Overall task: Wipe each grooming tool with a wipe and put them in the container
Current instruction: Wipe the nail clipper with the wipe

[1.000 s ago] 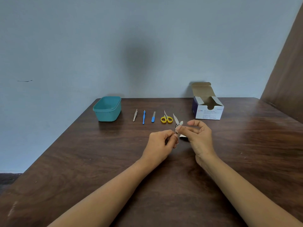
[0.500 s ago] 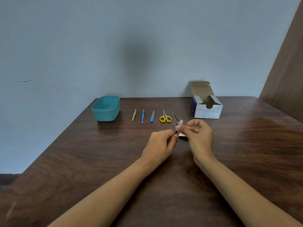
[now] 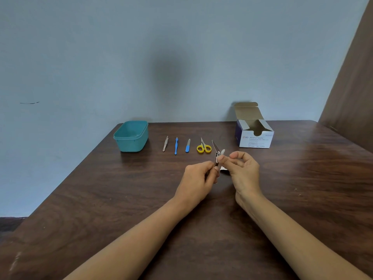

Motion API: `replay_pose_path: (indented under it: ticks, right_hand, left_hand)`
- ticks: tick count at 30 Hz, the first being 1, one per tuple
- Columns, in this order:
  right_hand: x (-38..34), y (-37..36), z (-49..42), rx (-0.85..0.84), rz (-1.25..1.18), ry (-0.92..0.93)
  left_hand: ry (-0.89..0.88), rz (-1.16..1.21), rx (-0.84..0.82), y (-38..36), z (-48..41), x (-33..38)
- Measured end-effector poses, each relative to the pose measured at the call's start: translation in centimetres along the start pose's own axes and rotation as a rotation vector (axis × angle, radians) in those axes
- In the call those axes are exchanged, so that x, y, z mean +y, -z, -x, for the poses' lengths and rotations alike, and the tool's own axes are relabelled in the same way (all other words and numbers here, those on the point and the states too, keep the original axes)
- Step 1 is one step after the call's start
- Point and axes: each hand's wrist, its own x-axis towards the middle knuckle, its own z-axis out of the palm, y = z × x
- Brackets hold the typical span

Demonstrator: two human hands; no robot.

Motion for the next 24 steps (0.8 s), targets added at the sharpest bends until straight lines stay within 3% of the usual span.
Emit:
replay_pose_path:
  ticks: [4,10,18,24]
  right_hand:
    - [0.1,-0.2,-0.2,-0.018,-0.038,-0.094]
    - [0.0,0.1,-0.8,-0.201,-0.090,-0.301]
    - [-0.3,0.9,-1.2,-0.284,0.131,-0.184]
    - [-0.1,0.6,-1.3,-0.253,-0.008,-0.263]
  left_hand:
    - [0.000,0.048,0.009,0.1,0.1,0.1]
    - [0.096,0.215,-0.001,0.6,-0.1,0.1]
    - [0.160,0.310,-0.038,1.1,-0.3,0.1]
    - [0.152,0.297,-0.079,0.8,-0.3,0.2]
